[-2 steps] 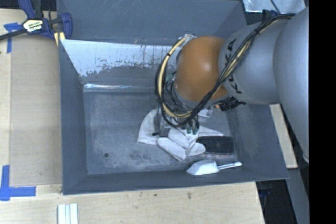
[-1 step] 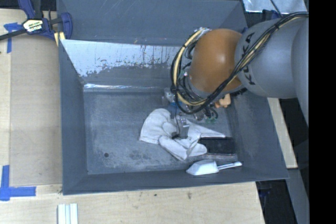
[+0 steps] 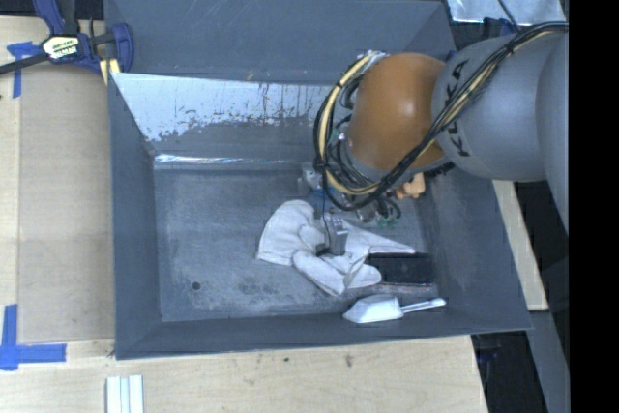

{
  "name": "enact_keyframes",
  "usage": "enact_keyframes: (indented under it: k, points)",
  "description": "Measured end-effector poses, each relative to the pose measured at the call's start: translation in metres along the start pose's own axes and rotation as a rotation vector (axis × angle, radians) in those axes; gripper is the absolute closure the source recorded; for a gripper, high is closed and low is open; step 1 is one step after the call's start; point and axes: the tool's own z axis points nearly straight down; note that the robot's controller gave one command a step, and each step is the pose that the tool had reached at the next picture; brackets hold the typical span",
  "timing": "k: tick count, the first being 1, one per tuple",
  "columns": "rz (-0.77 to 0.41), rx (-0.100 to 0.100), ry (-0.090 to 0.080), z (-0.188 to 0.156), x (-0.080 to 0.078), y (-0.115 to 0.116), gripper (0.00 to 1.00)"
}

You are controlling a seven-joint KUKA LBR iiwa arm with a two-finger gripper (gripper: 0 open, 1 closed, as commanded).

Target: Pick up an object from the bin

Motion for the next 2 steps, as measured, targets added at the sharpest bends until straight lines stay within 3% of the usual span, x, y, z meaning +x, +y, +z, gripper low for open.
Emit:
enact_keyframes:
  k: [1, 2]
  points:
    - [0.156, -0.001, -0.003, 0.014, -0.0026, 0.0044, 1.0]
    - [0.157, -0.001, -0.003, 0.014, -0.0026, 0.0044, 1.0]
